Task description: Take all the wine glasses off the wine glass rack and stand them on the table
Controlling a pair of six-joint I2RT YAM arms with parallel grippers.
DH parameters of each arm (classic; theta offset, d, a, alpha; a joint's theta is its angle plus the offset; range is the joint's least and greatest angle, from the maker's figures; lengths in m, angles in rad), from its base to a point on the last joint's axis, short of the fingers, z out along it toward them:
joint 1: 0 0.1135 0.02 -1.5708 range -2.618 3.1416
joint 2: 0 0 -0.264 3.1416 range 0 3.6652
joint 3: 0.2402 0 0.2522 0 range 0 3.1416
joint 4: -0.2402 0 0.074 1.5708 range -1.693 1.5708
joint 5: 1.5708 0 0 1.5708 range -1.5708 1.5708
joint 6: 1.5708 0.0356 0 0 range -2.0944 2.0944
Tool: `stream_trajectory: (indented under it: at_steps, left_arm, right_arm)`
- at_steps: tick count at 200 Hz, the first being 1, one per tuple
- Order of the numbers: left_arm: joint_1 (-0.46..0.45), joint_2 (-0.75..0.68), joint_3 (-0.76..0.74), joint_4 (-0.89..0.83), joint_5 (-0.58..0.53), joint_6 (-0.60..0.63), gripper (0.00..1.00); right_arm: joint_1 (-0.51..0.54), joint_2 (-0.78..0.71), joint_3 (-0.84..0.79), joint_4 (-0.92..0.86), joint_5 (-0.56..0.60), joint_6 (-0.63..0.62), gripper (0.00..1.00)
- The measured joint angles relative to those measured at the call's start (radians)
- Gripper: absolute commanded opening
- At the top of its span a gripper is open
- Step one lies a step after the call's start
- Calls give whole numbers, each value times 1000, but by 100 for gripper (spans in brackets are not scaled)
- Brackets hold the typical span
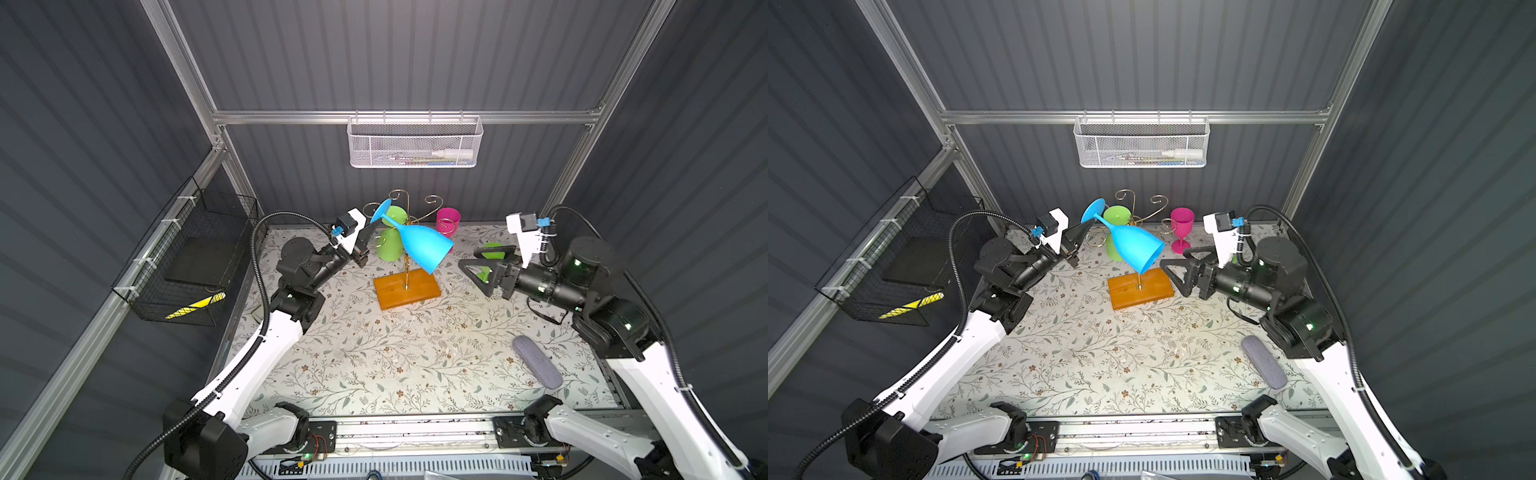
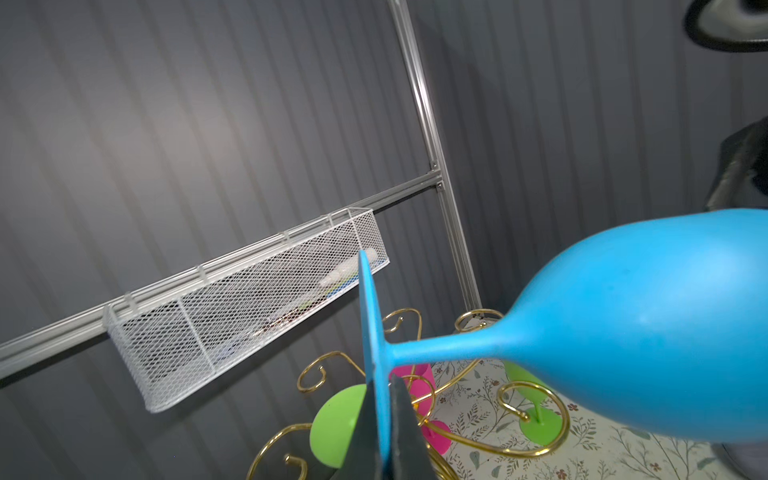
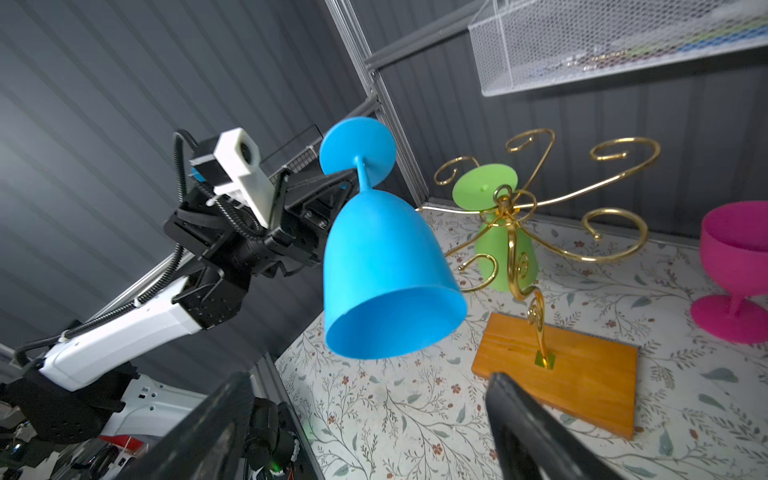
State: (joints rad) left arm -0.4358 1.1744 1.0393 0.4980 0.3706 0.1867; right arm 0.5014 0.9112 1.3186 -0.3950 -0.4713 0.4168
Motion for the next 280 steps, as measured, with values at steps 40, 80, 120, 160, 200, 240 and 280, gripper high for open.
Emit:
stream_trajectory:
  at_steps: [40, 80, 120, 160, 200, 240, 280]
  left_arm:
    - [0, -19, -19, 42, -57, -73, 0]
    - [0, -19, -19, 51, -61, -111, 0]
    - [0, -19, -19, 66, -60, -131, 0]
    - [0, -19, -19, 68, -57, -146, 0]
    - [2, -13, -19, 72, -61, -158, 0]
    - [5, 5, -19, 76, -72, -174, 12]
    - [4, 5, -19, 88, -72, -181, 36]
  right_arm:
    - [-2, -53, -45, 76, 65, 21, 81]
    - [-2, 21, -56, 121, 143, 34, 78]
    - [-2, 133, -47, 171, 151, 47, 74]
    - [0, 245, 18, 225, 98, 53, 62]
    - [10, 317, 55, 271, 46, 67, 16]
    - [16, 332, 77, 270, 14, 67, 0]
    - [8, 312, 94, 239, 55, 55, 0]
